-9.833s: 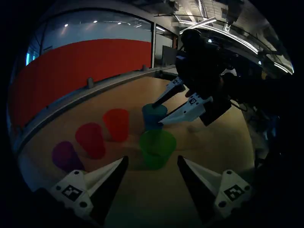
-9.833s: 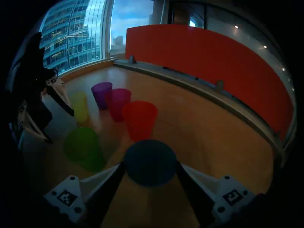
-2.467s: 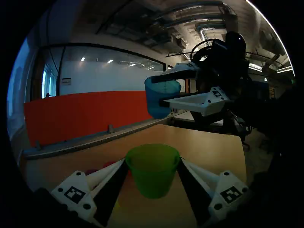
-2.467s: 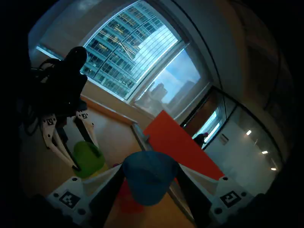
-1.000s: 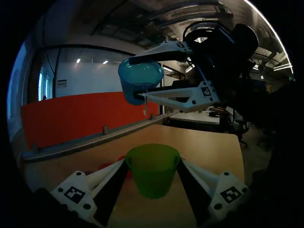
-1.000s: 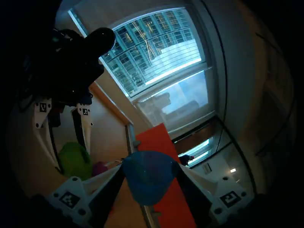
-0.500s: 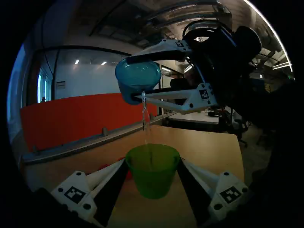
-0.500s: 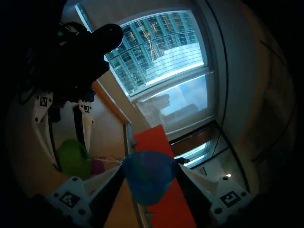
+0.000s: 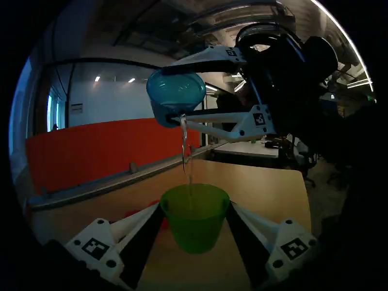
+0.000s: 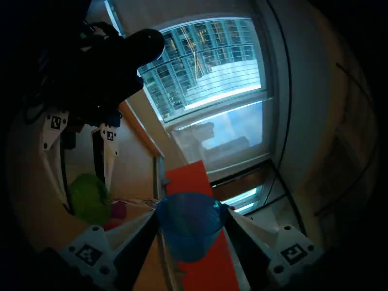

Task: Pour water

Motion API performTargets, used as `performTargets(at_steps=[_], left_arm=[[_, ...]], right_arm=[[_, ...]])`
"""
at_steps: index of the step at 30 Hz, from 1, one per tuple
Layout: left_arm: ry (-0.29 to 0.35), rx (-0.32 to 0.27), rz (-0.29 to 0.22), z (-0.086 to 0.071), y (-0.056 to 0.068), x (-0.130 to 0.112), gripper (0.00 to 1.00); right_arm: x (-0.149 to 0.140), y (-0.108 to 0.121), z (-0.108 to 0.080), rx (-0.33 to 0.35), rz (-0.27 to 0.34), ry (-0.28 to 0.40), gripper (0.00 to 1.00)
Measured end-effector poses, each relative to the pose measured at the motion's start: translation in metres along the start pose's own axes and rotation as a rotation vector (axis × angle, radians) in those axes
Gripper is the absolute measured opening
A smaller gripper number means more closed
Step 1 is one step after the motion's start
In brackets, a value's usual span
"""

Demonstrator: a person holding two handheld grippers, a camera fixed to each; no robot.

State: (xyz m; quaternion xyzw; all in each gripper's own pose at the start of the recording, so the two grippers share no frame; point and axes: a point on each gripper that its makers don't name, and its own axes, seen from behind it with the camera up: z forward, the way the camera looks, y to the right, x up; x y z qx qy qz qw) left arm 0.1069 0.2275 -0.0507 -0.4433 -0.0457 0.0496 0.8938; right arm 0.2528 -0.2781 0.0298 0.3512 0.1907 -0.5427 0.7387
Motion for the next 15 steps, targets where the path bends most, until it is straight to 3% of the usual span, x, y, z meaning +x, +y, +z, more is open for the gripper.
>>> performTargets(at_steps=[15], left_arm=[[-0.001, -0.004, 0.000, 0.0009, 0.0002, -0.0011, 0.87]], right_arm=[[-0.0001, 0.0070, -0.0009, -0.018, -0.057, -0.001, 0.92]])
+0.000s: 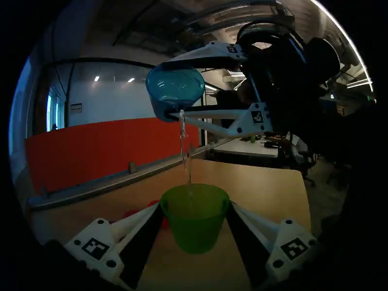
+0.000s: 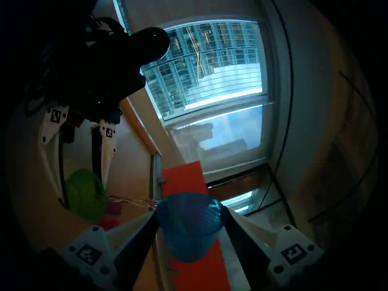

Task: Pour water

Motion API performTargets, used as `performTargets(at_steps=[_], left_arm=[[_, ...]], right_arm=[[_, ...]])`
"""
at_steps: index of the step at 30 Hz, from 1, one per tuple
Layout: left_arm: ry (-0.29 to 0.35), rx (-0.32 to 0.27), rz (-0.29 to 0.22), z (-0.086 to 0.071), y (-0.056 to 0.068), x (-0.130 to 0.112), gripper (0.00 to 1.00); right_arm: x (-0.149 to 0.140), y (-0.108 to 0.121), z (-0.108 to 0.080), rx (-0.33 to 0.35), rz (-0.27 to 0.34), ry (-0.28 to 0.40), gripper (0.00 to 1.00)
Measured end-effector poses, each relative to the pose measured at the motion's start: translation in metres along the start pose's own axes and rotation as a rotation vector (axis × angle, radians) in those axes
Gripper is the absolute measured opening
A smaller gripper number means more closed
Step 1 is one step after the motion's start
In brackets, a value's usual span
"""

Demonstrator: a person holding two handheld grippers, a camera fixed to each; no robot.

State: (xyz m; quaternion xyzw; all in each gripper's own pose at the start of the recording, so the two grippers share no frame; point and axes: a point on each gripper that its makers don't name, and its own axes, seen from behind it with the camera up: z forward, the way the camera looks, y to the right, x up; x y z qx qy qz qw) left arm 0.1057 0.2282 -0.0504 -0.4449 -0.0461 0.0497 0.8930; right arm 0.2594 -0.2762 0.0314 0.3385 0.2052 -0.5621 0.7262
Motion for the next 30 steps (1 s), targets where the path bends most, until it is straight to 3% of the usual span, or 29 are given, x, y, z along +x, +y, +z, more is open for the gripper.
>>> performTargets(at_steps=[30], left_arm=[[0.005, 0.002, 0.009, 0.000, 0.000, 0.004, 0.86]], right_arm=[[0.009, 0.011, 0.004, -0.030, -0.149, 0.004, 0.92]])
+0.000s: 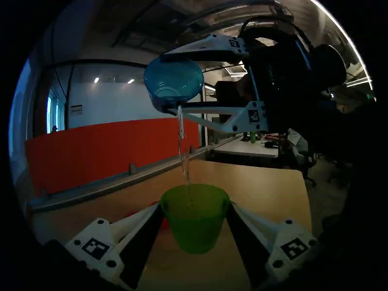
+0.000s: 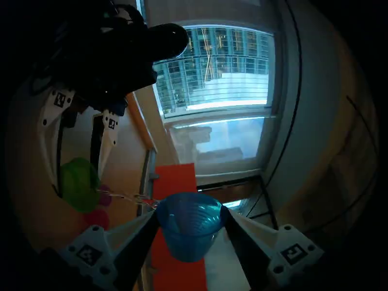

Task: Pour water

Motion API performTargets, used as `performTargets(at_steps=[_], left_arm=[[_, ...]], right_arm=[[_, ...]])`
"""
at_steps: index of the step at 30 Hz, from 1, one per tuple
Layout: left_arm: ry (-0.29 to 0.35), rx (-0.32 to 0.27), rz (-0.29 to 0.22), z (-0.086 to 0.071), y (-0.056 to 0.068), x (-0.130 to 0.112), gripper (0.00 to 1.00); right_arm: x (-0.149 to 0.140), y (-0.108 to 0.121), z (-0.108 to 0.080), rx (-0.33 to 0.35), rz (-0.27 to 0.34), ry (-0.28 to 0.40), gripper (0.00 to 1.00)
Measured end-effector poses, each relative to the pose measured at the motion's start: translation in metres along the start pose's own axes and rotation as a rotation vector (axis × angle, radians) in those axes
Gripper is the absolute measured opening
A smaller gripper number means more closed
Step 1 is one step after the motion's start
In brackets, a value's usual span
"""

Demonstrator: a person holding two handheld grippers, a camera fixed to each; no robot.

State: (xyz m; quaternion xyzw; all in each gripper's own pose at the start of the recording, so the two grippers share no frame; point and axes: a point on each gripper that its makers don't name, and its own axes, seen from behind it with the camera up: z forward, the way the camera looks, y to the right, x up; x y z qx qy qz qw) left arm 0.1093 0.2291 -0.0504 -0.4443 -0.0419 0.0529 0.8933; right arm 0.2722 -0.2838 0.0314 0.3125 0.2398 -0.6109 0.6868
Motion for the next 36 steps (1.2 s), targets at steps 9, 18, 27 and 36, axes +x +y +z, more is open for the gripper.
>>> performTargets(at_steps=[9, 18, 27, 36], left_arm=[[0.001, 0.002, 0.001, -0.001, 0.000, 0.001, 0.86], [0.005, 0.005, 0.000, 0.000, -0.002, 0.002, 0.86], [0.007, 0.006, 0.000, 0.000, -0.002, 0.003, 0.86], [0.009, 0.005, 0.002, -0.001, -0.001, 0.004, 0.86]], right_arm=[[0.004, 0.003, 0.002, -0.011, -0.040, 0.000, 0.92], [0.009, 0.004, 0.004, -0.015, -0.098, 0.000, 0.92], [0.020, 0.006, 0.007, -0.024, -0.149, 0.014, 0.92], [0.030, 0.006, 0.007, -0.034, -0.218, 0.018, 0.92]])
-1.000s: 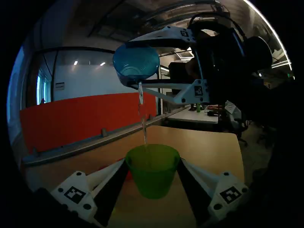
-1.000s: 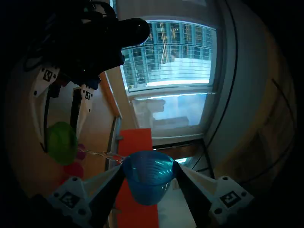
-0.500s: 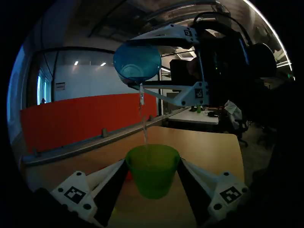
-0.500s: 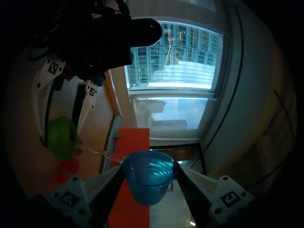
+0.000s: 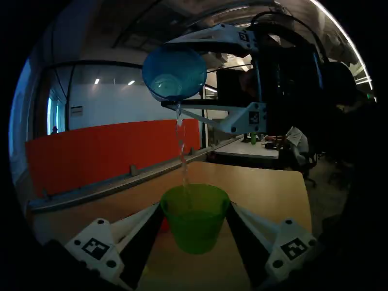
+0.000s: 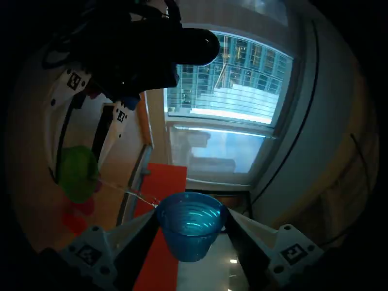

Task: Pour water

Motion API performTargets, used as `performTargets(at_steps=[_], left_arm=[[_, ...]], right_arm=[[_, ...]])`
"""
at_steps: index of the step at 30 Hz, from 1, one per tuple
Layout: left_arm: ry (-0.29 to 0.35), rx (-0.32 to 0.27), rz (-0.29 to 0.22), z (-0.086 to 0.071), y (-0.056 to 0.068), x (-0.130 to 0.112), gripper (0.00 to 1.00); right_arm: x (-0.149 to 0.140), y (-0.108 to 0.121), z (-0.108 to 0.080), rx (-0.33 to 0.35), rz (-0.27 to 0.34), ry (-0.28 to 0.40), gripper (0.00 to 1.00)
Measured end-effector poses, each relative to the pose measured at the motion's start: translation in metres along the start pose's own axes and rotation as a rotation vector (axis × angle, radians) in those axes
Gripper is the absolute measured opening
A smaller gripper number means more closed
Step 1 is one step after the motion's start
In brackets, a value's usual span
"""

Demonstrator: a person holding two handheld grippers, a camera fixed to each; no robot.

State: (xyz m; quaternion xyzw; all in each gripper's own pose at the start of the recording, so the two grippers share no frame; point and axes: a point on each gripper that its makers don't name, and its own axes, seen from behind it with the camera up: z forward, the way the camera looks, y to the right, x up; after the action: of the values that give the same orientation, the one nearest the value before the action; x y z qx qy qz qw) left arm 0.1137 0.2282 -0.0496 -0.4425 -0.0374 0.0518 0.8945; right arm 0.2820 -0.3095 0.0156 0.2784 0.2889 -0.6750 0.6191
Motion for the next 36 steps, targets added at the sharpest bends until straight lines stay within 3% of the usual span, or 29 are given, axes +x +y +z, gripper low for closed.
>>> performTargets(at_steps=[11, 26, 32, 36], left_arm=[[0.002, 0.006, -0.001, -0.001, -0.002, 0.001, 0.86], [0.006, 0.007, -0.003, 0.001, -0.003, 0.002, 0.86], [0.007, 0.005, -0.002, 0.001, -0.003, 0.003, 0.86], [0.008, 0.006, 0.001, 0.001, -0.003, 0.004, 0.86]], right_arm=[[0.014, 0.004, -0.003, -0.008, -0.075, 0.010, 0.92], [0.021, 0.005, -0.008, -0.007, -0.105, 0.021, 0.92], [0.018, 0.003, -0.009, -0.004, -0.073, 0.024, 0.92], [0.012, 0.003, -0.009, 0.001, -0.004, 0.027, 0.92]])
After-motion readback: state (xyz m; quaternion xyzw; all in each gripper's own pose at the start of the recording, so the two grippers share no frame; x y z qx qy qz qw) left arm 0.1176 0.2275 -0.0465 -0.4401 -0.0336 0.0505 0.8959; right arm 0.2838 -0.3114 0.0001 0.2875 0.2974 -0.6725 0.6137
